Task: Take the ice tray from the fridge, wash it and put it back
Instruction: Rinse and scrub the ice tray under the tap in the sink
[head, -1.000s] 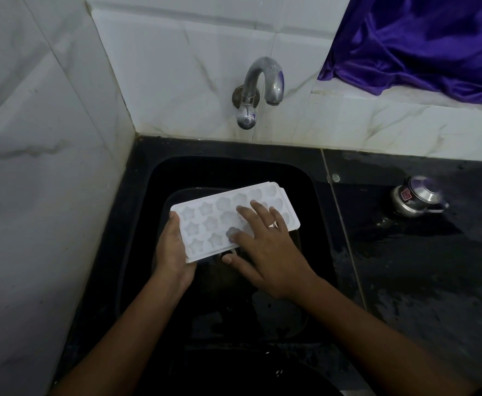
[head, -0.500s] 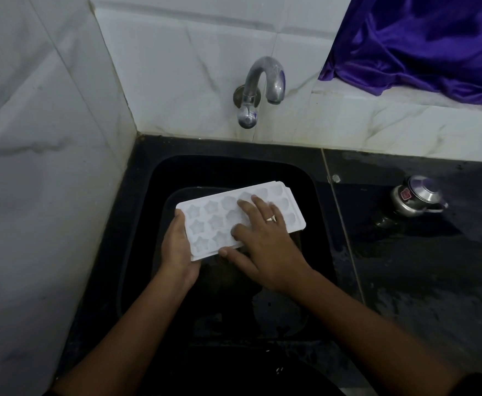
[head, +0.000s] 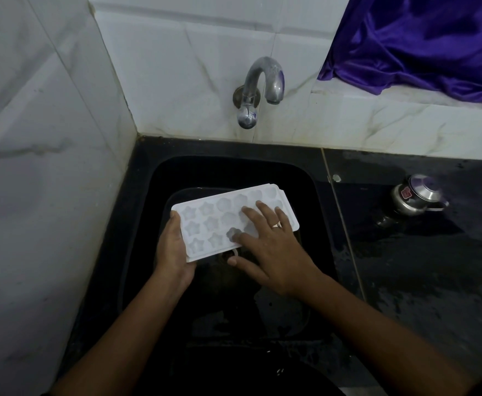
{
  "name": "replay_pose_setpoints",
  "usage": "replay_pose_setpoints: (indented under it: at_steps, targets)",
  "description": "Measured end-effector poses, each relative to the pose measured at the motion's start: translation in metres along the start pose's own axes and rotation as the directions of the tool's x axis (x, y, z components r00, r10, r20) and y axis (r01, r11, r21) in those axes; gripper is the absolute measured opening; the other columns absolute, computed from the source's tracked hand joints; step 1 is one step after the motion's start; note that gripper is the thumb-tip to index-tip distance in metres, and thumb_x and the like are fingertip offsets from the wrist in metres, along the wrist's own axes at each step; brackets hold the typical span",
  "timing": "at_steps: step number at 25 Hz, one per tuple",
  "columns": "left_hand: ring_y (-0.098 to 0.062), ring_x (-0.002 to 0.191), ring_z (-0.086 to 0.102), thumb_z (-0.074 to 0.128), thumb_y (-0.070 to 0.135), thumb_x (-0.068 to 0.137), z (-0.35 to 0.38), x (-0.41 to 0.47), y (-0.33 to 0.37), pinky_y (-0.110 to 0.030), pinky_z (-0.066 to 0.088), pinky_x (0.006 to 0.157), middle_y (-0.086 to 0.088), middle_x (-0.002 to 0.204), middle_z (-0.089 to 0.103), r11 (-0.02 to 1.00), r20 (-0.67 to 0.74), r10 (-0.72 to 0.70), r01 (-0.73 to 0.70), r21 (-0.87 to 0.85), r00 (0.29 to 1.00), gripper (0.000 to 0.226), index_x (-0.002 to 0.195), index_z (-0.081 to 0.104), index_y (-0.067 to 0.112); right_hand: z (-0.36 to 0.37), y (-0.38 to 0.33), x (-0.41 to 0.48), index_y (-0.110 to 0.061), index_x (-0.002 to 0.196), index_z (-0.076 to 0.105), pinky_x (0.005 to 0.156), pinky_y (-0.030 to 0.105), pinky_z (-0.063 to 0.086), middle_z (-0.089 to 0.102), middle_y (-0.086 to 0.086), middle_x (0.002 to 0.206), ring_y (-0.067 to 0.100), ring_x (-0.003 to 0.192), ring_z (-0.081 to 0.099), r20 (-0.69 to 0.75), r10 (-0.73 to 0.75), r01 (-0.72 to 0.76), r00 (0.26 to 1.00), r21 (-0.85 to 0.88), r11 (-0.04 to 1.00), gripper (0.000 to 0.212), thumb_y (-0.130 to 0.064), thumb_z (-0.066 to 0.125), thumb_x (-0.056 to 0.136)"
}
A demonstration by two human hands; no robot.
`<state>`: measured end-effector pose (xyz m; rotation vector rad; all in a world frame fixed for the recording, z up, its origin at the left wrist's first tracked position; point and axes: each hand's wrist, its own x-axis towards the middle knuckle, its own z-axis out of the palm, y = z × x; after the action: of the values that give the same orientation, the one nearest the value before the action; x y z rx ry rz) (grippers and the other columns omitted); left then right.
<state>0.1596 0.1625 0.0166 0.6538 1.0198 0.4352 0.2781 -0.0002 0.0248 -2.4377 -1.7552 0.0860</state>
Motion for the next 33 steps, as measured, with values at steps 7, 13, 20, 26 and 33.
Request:
replay_pose_setpoints:
  at_steps: [7, 13, 20, 26, 33]
  targets:
    - [-0.03, 0.098, 0.08, 0.039, 0.053, 0.111, 0.004, -0.003, -0.003, -0.047, 0.061, 0.084, -0.012, 0.111, 0.081, 1.0, 0.004, -0.01, 0.01, -0.006, 1.0, 0.054, 0.121, 0.072, 0.011, 0.002, -0.009, 0.002, -0.025, 0.126, 0.062, 0.126, 0.061, 0.01, 0.032, 0.015, 0.165, 0.035, 0.159, 0.013, -0.012, 0.032, -0.031, 0.999, 0.032, 0.999, 0.063, -0.073, 0.03, 0.101]
    - [-0.034, 0.105, 0.078, 0.039, 0.054, 0.11, 0.006, -0.004, -0.006, -0.05, 0.061, 0.089, -0.015, 0.116, 0.079, 1.0, 0.012, -0.021, 0.021, -0.012, 1.0, 0.056, 0.127, 0.07, 0.01, -0.003, -0.008, 0.008, -0.026, 0.114, 0.068, 0.126, 0.062, 0.011, 0.033, 0.016, 0.164, 0.036, 0.158, 0.014, -0.033, 0.09, -0.086, 0.995, 0.087, 0.992, 0.056, -0.07, 0.035, 0.101]
    - [-0.032, 0.102, 0.079, 0.038, 0.054, 0.111, 0.002, -0.001, -0.005, -0.047, 0.061, 0.085, -0.015, 0.116, 0.079, 1.0, 0.007, -0.019, 0.019, -0.02, 1.0, 0.057, 0.126, 0.07, 0.009, -0.006, -0.001, 0.005, -0.03, 0.121, 0.067, 0.126, 0.062, 0.011, 0.033, 0.014, 0.165, 0.037, 0.158, 0.014, -0.037, 0.072, -0.069, 0.997, 0.07, 0.995, 0.052, -0.068, 0.035, 0.103]
    - [-0.031, 0.101, 0.079, 0.037, 0.053, 0.111, 0.0, 0.001, -0.002, -0.047, 0.061, 0.085, -0.014, 0.115, 0.08, 1.0, -0.001, -0.006, 0.006, -0.024, 1.0, 0.056, 0.123, 0.071, 0.01, -0.003, 0.0, -0.001, -0.031, 0.132, 0.062, 0.125, 0.063, 0.013, 0.034, 0.014, 0.164, 0.037, 0.158, 0.016, -0.04, 0.02, -0.019, 0.999, 0.04, 0.999, 0.056, -0.07, 0.034, 0.102]
    - [-0.034, 0.105, 0.078, 0.039, 0.055, 0.11, 0.001, 0.006, -0.002, -0.05, 0.06, 0.091, -0.016, 0.118, 0.079, 0.999, 0.0, -0.013, 0.013, -0.046, 1.0, 0.058, 0.128, 0.07, 0.009, -0.001, -0.007, 0.003, -0.027, 0.131, 0.061, 0.126, 0.062, 0.011, 0.032, 0.014, 0.165, 0.036, 0.158, 0.013, -0.019, 0.03, -0.03, 0.999, 0.029, 0.999, 0.06, -0.071, 0.031, 0.103]
